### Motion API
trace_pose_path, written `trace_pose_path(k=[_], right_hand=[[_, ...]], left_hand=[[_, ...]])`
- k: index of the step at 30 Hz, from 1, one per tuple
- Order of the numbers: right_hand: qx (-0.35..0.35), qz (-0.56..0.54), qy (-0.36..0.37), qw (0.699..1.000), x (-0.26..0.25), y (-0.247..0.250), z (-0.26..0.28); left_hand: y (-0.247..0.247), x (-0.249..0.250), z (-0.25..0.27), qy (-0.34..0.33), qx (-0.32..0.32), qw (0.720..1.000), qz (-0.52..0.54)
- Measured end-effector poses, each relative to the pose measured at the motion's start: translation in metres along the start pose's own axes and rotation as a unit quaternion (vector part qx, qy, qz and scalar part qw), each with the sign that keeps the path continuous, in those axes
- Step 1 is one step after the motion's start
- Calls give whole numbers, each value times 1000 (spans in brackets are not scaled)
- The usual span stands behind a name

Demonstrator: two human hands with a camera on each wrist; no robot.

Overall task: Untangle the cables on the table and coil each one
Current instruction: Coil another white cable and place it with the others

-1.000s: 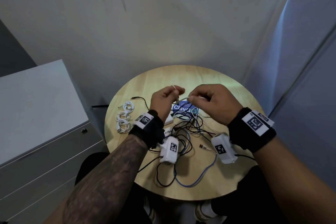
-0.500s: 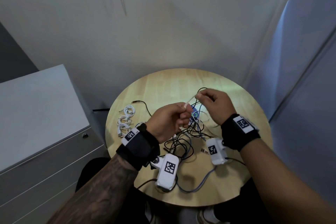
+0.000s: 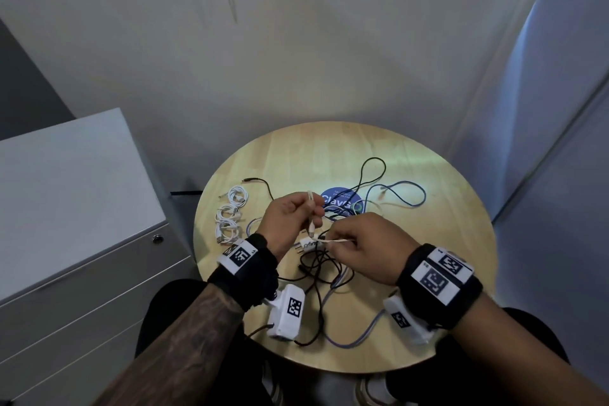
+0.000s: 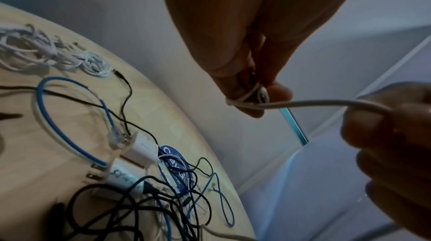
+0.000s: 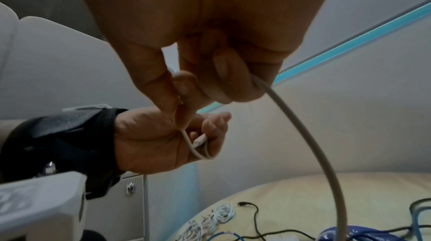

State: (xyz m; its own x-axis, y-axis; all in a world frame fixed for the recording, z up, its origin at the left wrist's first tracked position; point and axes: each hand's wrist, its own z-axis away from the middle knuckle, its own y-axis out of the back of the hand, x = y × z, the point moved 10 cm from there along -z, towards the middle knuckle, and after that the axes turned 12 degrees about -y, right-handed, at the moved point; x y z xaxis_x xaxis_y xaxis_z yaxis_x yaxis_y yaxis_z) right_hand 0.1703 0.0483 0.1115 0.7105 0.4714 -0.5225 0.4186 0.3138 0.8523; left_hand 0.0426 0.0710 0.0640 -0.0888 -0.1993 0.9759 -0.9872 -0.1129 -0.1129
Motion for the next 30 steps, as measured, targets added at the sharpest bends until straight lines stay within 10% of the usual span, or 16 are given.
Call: trace_pose_path(k=[7, 13, 21, 27, 30], right_hand=[[-25, 48, 21, 998, -9, -4, 4], [20, 64, 29, 997, -16, 14, 1], [104, -158, -12, 982, 16, 49, -15], [29, -208, -49, 976, 24, -17, -18], [-31, -127, -24, 991, 11, -46, -11]], left_hand=[[11, -9, -6, 69, 79, 977, 184], [-37, -10, 19, 30, -183, 978, -93], [-57, 17, 43, 169, -233, 936, 202], [-29, 26, 21, 127, -36, 913, 385], [4, 7, 11, 69, 100, 944, 308]])
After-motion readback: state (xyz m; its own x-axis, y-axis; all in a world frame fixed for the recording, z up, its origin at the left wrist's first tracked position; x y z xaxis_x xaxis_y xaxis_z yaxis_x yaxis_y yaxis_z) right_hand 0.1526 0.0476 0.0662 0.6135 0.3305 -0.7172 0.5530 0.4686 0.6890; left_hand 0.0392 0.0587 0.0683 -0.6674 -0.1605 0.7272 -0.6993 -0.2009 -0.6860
